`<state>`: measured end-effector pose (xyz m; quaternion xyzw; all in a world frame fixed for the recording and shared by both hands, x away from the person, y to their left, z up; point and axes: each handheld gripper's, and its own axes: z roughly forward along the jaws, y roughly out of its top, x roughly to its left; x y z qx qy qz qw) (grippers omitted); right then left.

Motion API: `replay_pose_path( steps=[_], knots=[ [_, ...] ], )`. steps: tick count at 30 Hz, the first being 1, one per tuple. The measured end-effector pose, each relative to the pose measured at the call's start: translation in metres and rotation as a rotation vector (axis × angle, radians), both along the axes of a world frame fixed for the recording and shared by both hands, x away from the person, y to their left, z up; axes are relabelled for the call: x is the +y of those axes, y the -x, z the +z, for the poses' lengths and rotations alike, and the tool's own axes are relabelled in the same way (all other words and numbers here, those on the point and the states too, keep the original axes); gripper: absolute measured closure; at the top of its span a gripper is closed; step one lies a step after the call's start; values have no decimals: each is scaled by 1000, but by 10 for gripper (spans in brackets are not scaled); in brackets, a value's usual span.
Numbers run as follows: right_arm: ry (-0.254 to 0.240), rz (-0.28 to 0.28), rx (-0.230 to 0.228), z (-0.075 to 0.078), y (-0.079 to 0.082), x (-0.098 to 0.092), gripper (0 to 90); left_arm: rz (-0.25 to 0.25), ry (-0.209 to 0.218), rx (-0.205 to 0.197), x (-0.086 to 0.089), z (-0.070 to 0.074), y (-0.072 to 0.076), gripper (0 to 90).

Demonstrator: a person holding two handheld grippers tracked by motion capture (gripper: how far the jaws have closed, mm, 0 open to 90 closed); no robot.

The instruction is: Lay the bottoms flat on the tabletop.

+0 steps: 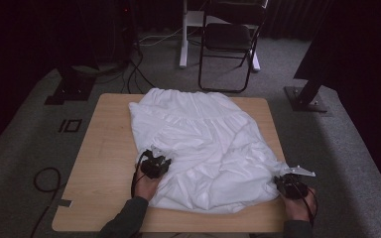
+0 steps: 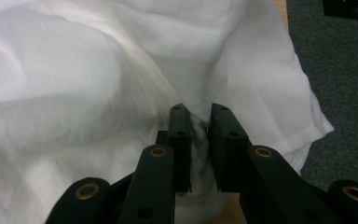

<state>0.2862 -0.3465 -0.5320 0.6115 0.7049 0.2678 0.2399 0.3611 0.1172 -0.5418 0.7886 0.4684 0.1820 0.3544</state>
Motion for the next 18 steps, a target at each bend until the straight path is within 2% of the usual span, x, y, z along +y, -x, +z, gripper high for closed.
replay_pose_path(
  steps=[12, 18],
  knots=[
    [-8, -34, 1, 0, 14, -16, 791, 5, 2, 1, 1, 0, 0, 762],
    [-5, -71, -5, 2, 26, -28, 807, 5, 1, 1, 1, 0, 0, 762]
  ],
)
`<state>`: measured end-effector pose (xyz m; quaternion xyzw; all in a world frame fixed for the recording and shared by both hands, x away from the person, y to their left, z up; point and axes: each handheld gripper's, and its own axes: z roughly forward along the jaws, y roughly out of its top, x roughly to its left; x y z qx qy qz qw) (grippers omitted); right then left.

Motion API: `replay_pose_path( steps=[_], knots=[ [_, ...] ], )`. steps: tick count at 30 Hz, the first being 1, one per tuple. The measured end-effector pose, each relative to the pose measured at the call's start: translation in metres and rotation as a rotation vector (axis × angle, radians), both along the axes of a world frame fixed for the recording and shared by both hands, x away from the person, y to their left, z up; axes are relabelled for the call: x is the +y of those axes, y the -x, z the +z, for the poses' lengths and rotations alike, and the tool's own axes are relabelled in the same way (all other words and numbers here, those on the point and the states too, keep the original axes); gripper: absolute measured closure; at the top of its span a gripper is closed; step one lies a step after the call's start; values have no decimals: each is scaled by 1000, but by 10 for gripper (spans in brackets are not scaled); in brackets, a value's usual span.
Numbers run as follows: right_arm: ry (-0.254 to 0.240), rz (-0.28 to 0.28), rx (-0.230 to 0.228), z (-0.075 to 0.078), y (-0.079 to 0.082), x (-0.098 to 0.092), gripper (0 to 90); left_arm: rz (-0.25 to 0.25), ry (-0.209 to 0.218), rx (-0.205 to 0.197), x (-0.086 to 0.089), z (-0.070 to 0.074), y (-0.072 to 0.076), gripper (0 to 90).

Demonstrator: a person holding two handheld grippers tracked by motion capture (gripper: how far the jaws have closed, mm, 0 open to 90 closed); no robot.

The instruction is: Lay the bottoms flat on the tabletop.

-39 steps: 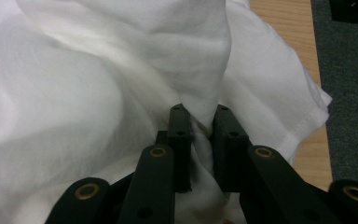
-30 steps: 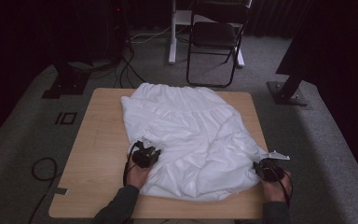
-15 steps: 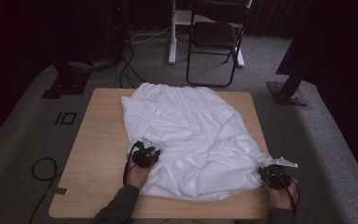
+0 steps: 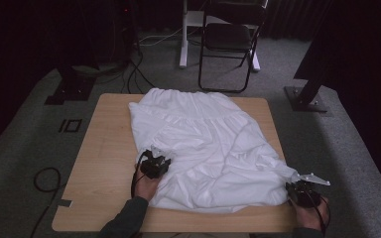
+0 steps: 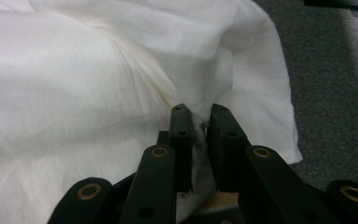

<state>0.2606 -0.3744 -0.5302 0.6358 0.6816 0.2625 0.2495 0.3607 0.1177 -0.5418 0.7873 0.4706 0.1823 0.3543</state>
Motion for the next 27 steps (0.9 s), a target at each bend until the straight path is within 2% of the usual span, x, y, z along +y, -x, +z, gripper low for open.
replay_pose_path(
  steps=[7, 12, 15, 18, 21, 24, 27],
  knots=[
    [15, -22, -10, 5, 7, -2, 800, 0, -1, 0, 0, 0, 0, 761],
    [32, -17, -99, 23, 9, 3, 645, -1, 2, 1, 0, 0, 0, 759],
    [43, 9, -158, 36, 6, 10, 597, -1, 2, 1, 0, 0, 0, 757],
    [38, 62, -200, 45, -3, 23, 578, -2, 3, 3, 1, 0, 0, 755],
    [39, 130, -214, 47, -16, 41, 579, -3, 8, 4, 1, 0, 0, 752],
    [44, 185, -210, 46, -31, 62, 580, -3, 8, 5, 1, 0, 0, 751],
    [37, 245, -196, 38, -49, 86, 580, -3, 29, 20, 3, 0, -2, 740]
  ],
)
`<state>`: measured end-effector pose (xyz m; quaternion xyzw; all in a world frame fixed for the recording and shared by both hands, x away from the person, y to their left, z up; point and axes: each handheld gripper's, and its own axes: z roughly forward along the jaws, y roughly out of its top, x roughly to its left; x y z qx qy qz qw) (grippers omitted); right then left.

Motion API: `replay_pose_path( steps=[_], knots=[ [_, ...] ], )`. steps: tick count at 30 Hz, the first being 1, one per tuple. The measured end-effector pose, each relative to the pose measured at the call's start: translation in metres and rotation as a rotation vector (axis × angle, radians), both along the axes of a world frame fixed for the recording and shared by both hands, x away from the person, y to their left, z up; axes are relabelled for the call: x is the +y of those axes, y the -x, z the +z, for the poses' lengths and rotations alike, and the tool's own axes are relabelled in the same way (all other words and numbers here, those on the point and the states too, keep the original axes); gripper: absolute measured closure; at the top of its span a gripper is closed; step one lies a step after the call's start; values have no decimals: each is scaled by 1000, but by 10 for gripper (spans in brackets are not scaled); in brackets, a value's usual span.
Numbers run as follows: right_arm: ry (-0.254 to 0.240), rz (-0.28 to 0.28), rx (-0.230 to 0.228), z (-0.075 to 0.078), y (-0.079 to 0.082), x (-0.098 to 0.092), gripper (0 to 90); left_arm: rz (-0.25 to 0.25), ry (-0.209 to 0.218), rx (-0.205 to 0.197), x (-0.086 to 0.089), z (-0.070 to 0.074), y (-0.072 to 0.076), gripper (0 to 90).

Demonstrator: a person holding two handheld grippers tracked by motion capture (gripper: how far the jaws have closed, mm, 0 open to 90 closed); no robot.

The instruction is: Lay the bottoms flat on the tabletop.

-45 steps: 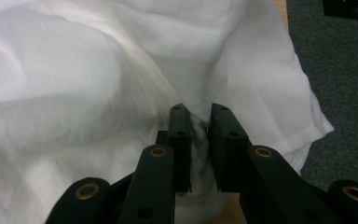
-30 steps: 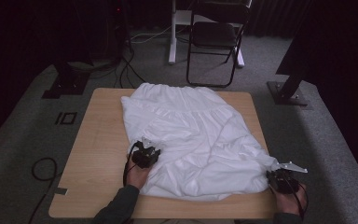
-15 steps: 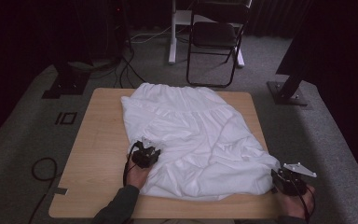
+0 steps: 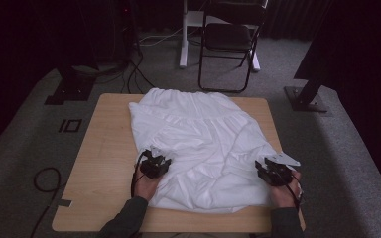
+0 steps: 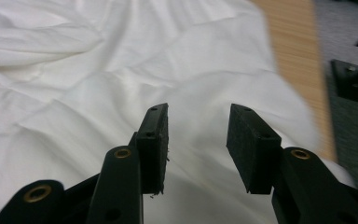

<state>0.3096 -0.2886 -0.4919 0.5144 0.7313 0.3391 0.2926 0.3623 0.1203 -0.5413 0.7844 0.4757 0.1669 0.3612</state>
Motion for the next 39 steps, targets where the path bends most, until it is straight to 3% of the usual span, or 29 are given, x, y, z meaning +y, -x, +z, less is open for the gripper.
replay_pose_path(
  steps=[3, 7, 16, 22, 27, 39],
  knots=[
    [6, 38, 23, -9, -14, 15, 580, -9, 24, 22, 2, 1, -3, 710],
    [30, 67, 58, -21, -28, 27, 578, -21, 17, 50, 2, 8, -4, 616],
    [48, 60, 143, -45, -41, 29, 591, -46, 36, -10, 2, 37, -8, 473],
    [16, 64, 140, -50, -39, 25, 595, -92, 28, -27, -13, 49, -19, 442],
    [-1, 60, 131, -51, -38, 23, 597, -154, -10, -7, -37, 47, -29, 418],
    [-24, 59, 99, -55, -34, 21, 601, -229, -56, 51, -80, 28, -44, 392]
  ],
)
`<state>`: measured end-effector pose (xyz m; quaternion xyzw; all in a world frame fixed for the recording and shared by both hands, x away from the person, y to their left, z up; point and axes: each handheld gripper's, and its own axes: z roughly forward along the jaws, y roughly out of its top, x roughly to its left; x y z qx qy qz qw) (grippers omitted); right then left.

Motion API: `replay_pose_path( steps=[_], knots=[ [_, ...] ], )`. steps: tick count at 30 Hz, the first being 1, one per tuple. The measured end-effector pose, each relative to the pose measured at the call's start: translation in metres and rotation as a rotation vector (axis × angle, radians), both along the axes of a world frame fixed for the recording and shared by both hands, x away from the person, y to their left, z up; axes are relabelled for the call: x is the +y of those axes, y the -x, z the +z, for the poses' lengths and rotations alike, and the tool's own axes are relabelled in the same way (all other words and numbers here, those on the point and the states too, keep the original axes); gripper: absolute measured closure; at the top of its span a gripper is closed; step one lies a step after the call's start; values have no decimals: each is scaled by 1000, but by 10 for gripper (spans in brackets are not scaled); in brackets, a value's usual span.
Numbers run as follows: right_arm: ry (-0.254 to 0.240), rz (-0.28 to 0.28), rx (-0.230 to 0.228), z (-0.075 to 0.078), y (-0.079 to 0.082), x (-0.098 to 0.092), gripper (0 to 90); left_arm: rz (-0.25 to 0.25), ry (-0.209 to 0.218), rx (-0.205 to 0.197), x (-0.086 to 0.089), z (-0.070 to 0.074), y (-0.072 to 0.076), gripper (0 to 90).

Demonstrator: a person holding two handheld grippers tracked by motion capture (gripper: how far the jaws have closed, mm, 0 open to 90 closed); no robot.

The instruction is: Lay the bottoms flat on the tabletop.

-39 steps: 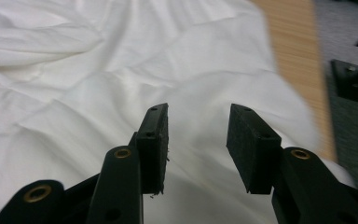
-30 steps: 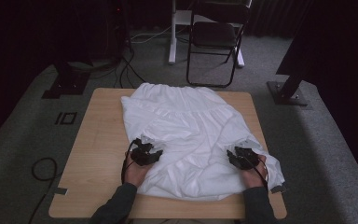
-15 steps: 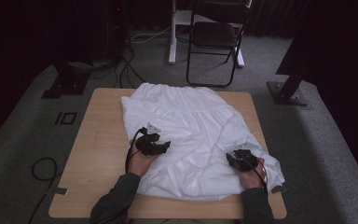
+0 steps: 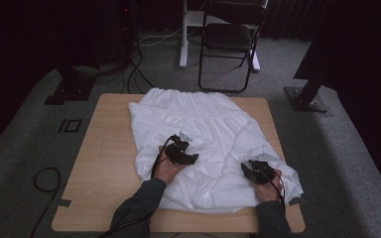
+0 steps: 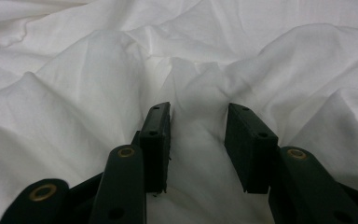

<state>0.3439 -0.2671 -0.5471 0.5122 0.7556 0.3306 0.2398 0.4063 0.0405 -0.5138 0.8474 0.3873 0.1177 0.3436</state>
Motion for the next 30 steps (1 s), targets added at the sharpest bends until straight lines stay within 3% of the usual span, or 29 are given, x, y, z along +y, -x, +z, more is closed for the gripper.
replay_pose_path(
  steps=[10, 12, 15, 20, 22, 23, 30],
  knots=[
    [-4, 0, -14, -1, 1, 0, 602, -1, -58, 14, -17, -14, -4, 388],
    [-4, 0, -15, -1, 1, 0, 603, 15, -58, 35, -17, -15, -5, 406],
    [-5, -1, -16, -2, 2, 0, 605, 35, -65, 35, -16, -15, -5, 483],
    [-5, -1, -17, -2, 2, 0, 606, 52, -58, 44, -11, -13, -6, 739],
    [-5, -1, -17, -2, 2, 0, 607, 66, -62, 42, -8, -12, -7, 739],
    [-3, 0, -17, -2, 2, 0, 609, 68, -66, 40, -7, -12, -6, 802],
    [-4, 1, -17, -2, 2, 0, 613, 105, -72, 23, 6, -12, -3, 826]
  ],
)
